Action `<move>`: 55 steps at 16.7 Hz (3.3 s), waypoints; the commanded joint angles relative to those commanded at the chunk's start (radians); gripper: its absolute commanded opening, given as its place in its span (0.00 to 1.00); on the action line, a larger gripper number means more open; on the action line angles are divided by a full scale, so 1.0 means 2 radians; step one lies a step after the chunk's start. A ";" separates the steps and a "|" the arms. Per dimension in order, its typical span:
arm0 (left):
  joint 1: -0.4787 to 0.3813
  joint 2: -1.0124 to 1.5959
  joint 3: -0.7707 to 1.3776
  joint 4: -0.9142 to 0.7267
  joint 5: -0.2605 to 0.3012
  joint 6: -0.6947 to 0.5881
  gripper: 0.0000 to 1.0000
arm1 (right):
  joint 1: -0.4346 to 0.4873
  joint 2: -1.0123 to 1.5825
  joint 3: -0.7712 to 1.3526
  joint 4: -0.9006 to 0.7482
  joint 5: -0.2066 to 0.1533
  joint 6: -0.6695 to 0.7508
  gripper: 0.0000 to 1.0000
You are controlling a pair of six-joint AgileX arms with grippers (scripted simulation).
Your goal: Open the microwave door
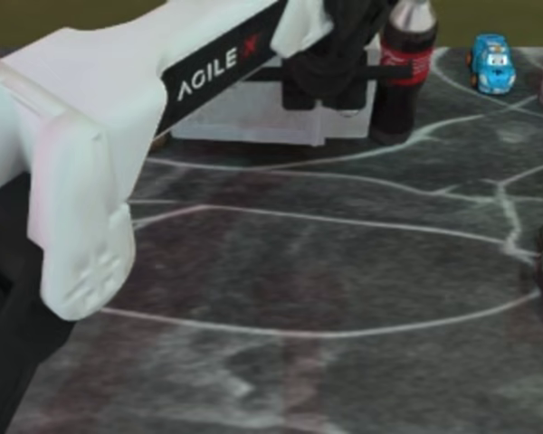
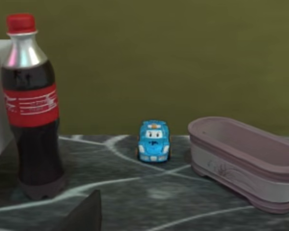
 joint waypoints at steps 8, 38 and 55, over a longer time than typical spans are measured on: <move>0.002 -0.015 -0.027 0.014 0.003 0.010 0.00 | 0.000 0.000 0.000 0.000 0.000 0.000 1.00; 0.003 -0.050 -0.088 0.048 0.014 0.034 0.00 | 0.000 0.000 0.000 0.000 0.000 0.000 1.00; 0.003 -0.050 -0.088 0.048 0.014 0.034 0.00 | 0.000 0.000 0.000 0.000 0.000 0.000 1.00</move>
